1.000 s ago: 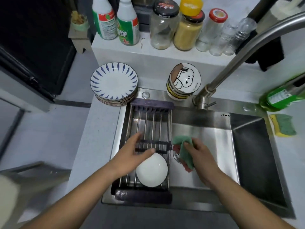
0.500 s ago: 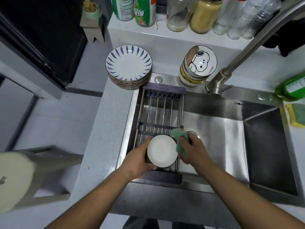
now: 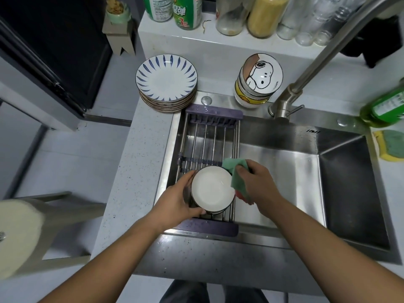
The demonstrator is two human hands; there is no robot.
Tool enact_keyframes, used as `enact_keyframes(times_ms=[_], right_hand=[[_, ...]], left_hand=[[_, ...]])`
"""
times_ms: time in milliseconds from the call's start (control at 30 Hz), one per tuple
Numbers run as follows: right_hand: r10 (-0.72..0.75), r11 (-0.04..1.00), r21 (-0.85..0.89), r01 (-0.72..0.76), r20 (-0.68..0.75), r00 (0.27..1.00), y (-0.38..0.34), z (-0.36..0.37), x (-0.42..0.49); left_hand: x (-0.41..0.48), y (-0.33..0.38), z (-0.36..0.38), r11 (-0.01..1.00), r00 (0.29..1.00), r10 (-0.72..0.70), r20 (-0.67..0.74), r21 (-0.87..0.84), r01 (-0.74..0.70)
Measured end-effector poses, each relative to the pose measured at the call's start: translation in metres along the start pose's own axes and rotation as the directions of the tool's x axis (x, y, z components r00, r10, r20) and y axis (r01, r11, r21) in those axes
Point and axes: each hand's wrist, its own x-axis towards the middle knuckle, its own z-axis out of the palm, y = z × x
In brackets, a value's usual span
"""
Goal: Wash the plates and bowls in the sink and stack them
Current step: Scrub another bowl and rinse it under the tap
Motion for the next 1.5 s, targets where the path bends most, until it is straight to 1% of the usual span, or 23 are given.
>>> enact_keyframes(times_ms=[67,133,233,367,433,500,567,633,733,767,833,933,1067,1200,1300,1433,1500], right_hand=[[-0.011,1.000,0.023,0.011,0.005,1.000,-0.008,-0.006,-0.004],[-0.044,0.997,0.070,0.043,0.010,0.999,-0.019,-0.012,-0.011],[-0.079,0.989,0.120,0.082,-0.031,0.996,-0.035,-0.022,-0.021],[-0.134,0.985,0.102,0.142,-0.078,0.988,-0.044,-0.042,-0.032],[-0.143,0.981,0.120,0.152,-0.084,0.986,-0.049,-0.056,-0.038],[-0.166,0.973,0.149,0.177,-0.085,0.982,-0.058,-0.075,-0.049],[-0.206,0.957,0.188,0.222,-0.100,0.973,-0.067,-0.093,-0.061],[-0.234,0.940,0.224,0.257,-0.123,0.964,-0.075,-0.110,-0.069],[-0.283,0.901,0.296,0.318,-0.154,0.946,-0.082,-0.143,-0.079],[-0.285,0.895,0.304,0.326,-0.174,0.943,-0.084,-0.156,-0.081],[-0.282,0.886,0.320,0.335,-0.202,0.938,-0.087,-0.183,-0.088],[-0.294,0.896,0.272,0.351,-0.229,0.928,-0.089,-0.215,-0.096],[-0.383,0.878,0.212,0.429,-0.226,0.896,-0.097,-0.255,-0.110],[-0.554,0.804,0.118,0.582,-0.207,0.807,-0.096,-0.288,-0.115],[-0.638,0.760,0.016,0.650,-0.176,0.750,-0.092,-0.309,-0.114],[-0.754,0.656,-0.099,0.748,-0.122,0.645,-0.090,-0.322,-0.118],[-0.799,0.601,-0.126,0.790,-0.086,0.594,-0.091,-0.322,-0.121]], left_hand=[[-0.005,0.010,-0.004,0.995,0.999,0.033,-0.010,-0.097,-0.033],[-0.009,0.021,-0.007,0.972,0.998,0.055,-0.021,-0.229,-0.059],[-0.014,0.043,-0.012,0.929,0.995,0.095,0.008,-0.360,-0.086],[-0.017,0.072,-0.013,0.903,0.982,0.176,0.064,-0.408,-0.135],[-0.016,0.088,-0.014,0.899,0.972,0.215,0.094,-0.408,-0.159],[-0.015,0.111,-0.013,0.882,0.967,0.226,0.116,-0.446,-0.153],[-0.012,0.134,-0.009,0.862,0.968,0.228,0.107,-0.485,-0.149],[-0.008,0.155,-0.003,0.854,0.966,0.246,0.082,-0.490,-0.176],[-0.005,0.191,0.010,0.874,0.946,0.323,0.022,-0.390,-0.289],[-0.003,0.204,0.014,0.880,0.935,0.354,-0.007,-0.335,-0.336],[0.000,0.231,0.025,0.890,0.916,0.400,-0.020,-0.228,-0.394],[0.007,0.261,0.036,0.890,0.896,0.444,-0.015,-0.112,-0.443],[0.012,0.298,0.056,0.866,0.865,0.499,-0.041,0.012,-0.499],[0.012,0.324,0.074,0.849,0.845,0.527,-0.087,0.097,-0.519],[0.009,0.340,0.087,0.831,0.824,0.553,-0.119,0.151,-0.536],[0.002,0.362,0.105,0.783,0.783,0.607,-0.136,0.274,-0.559],[-0.001,0.372,0.111,0.787,0.778,0.604,-0.172,0.284,-0.548]])
